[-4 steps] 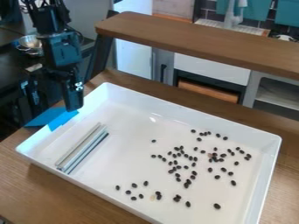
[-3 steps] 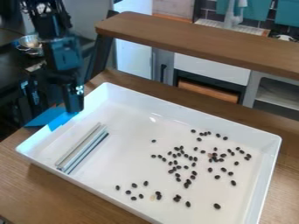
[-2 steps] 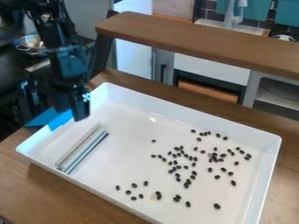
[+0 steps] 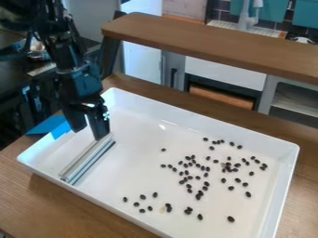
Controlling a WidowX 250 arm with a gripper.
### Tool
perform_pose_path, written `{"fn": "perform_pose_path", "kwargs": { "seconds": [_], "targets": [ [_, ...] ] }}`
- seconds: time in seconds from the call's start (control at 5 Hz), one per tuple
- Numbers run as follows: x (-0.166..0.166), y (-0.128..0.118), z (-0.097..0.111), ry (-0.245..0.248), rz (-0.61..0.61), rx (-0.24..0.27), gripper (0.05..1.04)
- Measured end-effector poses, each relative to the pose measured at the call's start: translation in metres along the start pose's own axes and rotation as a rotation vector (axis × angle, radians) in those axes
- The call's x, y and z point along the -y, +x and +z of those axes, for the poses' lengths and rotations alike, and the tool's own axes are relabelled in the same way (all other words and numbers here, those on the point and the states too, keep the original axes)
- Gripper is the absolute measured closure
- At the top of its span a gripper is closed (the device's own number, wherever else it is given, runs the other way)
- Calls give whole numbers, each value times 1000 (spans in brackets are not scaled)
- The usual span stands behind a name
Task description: Sweep into pile
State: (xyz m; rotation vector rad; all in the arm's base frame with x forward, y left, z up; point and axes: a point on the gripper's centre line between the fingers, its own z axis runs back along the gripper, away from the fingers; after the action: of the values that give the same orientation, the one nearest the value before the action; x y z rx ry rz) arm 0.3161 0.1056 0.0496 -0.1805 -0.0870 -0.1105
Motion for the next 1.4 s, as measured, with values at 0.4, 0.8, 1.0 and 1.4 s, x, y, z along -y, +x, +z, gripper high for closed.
{"fn": "perform_pose_path", "kwargs": {
  "seconds": [0.4, 0.8, 1.0, 1.4],
  "targets": [
    [-5, -3, -15, 76, 70, 26, 83],
    [-9, -7, -31, 97, 121, 35, 83],
    [-7, -8, -41, 105, 125, 20, 83],
    [-1, -12, -54, 132, 117, -8, 136]
  ]
}}
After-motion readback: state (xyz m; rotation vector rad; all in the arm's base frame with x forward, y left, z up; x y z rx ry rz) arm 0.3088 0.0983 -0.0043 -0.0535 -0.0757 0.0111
